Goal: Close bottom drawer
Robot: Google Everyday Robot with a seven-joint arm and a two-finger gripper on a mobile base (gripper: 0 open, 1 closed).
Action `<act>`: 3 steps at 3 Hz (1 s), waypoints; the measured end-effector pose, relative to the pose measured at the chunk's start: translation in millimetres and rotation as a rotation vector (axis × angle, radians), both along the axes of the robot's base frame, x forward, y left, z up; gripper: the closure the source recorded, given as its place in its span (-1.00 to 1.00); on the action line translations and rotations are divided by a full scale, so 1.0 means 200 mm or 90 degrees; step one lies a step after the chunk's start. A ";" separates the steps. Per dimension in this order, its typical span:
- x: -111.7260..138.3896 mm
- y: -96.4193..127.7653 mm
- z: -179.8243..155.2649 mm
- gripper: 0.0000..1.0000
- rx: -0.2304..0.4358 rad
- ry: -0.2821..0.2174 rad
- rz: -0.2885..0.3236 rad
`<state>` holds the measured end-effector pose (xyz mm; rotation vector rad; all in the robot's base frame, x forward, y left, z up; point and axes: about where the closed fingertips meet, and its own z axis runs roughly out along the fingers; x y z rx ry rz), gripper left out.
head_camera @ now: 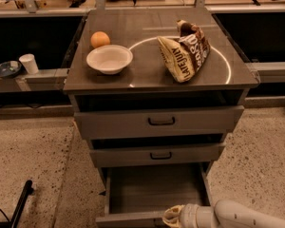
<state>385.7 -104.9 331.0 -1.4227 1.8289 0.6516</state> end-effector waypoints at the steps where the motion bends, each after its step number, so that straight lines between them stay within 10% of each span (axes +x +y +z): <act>1: -0.02 -0.02 -0.22 0.92 -0.008 0.046 -0.055; 3: -0.09 -0.07 -0.49 1.00 0.002 0.039 -0.079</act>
Offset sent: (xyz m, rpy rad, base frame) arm -0.0199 -0.0150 -0.1184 -0.0343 0.1493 -0.2036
